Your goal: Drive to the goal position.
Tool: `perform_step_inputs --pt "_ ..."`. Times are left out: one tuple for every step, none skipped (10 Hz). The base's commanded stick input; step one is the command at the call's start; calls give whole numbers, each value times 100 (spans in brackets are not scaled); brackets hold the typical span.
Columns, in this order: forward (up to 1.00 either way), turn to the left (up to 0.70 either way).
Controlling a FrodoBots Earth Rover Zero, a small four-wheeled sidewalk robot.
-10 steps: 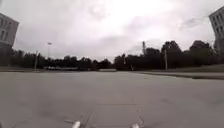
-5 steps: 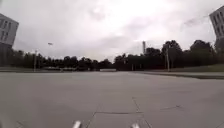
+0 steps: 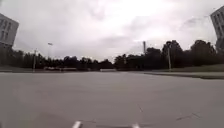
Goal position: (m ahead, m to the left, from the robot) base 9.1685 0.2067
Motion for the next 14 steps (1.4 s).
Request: perform_step_inputs --pt "70 0" --pt "70 0" --pt "70 0" --pt "70 0" --pt "70 0" --pt "70 0" --pt "70 0" --pt "70 0" --pt "70 0" --pt "70 0" --pt "70 0" --pt "70 0" --pt "70 0" --pt "70 0"
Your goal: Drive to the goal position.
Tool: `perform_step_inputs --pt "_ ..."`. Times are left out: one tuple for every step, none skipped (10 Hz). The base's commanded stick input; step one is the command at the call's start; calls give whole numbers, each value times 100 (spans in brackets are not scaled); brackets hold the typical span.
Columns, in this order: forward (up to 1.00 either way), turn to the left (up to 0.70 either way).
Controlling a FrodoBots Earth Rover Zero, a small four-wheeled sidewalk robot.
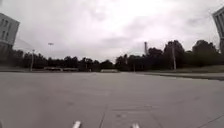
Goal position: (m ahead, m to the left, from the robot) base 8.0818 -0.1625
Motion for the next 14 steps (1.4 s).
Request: perform_step_inputs --pt "70 0" --pt "70 0" --pt "70 0" --pt "70 0" --pt "70 0" --pt "70 0" --pt "70 0" --pt "70 0" --pt "70 0" --pt "70 0" --pt "70 0" --pt "70 0" --pt "70 0" --pt "70 0"
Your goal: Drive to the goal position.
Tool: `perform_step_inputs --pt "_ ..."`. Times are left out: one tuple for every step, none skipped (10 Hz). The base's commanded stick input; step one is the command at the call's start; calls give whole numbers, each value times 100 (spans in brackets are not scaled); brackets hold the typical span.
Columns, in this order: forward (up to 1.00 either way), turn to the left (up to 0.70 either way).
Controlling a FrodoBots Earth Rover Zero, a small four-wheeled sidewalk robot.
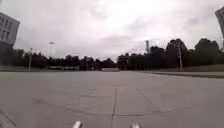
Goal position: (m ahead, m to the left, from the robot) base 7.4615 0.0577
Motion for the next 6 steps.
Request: perform_step_inputs --pt "70 0" --pt "70 0" --pt "70 0" --pt "70 0" --pt "70 0" --pt "70 0"
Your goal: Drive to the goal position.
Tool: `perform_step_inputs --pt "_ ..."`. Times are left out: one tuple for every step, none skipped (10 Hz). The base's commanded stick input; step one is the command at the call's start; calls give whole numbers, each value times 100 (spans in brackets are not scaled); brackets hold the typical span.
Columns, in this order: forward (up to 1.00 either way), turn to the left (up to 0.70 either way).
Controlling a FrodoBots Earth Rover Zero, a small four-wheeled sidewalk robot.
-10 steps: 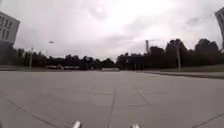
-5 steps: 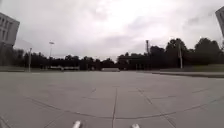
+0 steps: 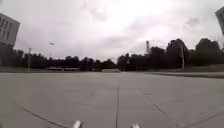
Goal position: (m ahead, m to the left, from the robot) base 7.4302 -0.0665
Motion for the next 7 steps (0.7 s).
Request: perform_step_inputs --pt "70 0" --pt "70 0" --pt "70 0" --pt "70 0" --pt "70 0" --pt "70 0" --pt "70 0"
